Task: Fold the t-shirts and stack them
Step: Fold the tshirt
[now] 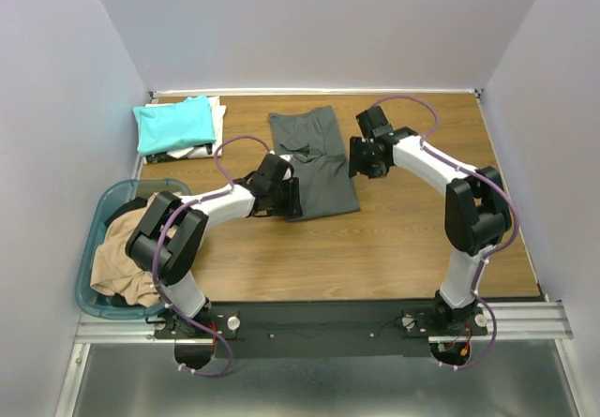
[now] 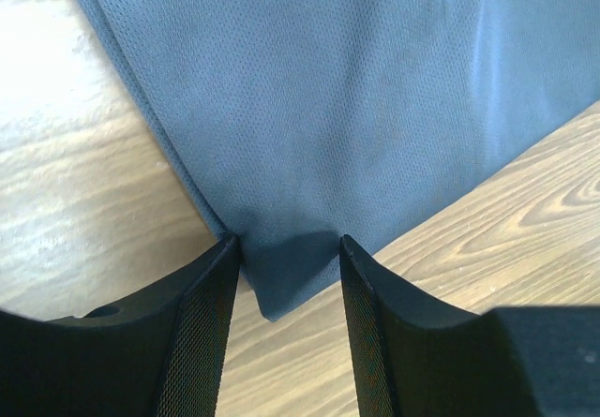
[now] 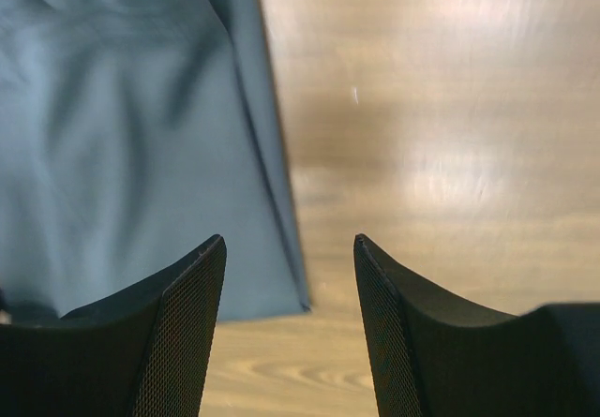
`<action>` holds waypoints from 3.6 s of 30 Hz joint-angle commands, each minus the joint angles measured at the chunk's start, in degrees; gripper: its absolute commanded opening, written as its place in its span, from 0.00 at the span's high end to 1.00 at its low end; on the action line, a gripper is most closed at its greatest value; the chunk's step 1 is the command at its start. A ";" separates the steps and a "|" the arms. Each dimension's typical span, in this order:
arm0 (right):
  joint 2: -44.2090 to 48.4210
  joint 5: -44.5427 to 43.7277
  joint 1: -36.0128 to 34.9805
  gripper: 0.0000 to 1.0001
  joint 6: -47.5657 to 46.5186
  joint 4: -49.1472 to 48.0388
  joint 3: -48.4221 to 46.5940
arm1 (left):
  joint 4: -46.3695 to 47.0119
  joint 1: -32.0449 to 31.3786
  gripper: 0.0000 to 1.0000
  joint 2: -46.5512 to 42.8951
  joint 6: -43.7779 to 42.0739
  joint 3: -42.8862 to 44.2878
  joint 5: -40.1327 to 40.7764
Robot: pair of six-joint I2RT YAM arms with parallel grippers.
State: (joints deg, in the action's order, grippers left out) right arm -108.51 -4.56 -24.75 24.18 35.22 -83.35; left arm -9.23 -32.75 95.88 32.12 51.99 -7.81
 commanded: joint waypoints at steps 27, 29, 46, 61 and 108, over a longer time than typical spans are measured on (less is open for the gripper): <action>7.43 12.91 -1.70 0.42 7.98 -10.44 21.91 | -0.61 2.43 0.35 -7.98 3.39 -5.93 -0.53; 7.61 12.82 -2.14 0.46 8.33 -10.52 22.18 | -0.08 2.43 0.35 -8.16 3.48 -6.37 -0.89; 7.79 11.68 -2.67 0.67 9.65 -10.35 24.90 | 4.14 2.52 0.47 -5.62 4.27 -10.15 -3.61; 8.13 12.29 -2.67 0.93 9.48 -10.09 25.08 | 2.91 2.52 0.99 -5.61 3.83 -10.50 -2.65; 49.44 5.17 -23.15 1.00 38.57 28.14 27.02 | -26.98 -9.00 1.00 -56.94 25.00 -16.57 -4.67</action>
State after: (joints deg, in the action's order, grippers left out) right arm -60.88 4.67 -47.42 58.06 57.21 -53.39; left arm -31.29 -41.65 41.43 53.34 34.17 -11.66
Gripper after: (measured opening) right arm 0.007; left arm 0.009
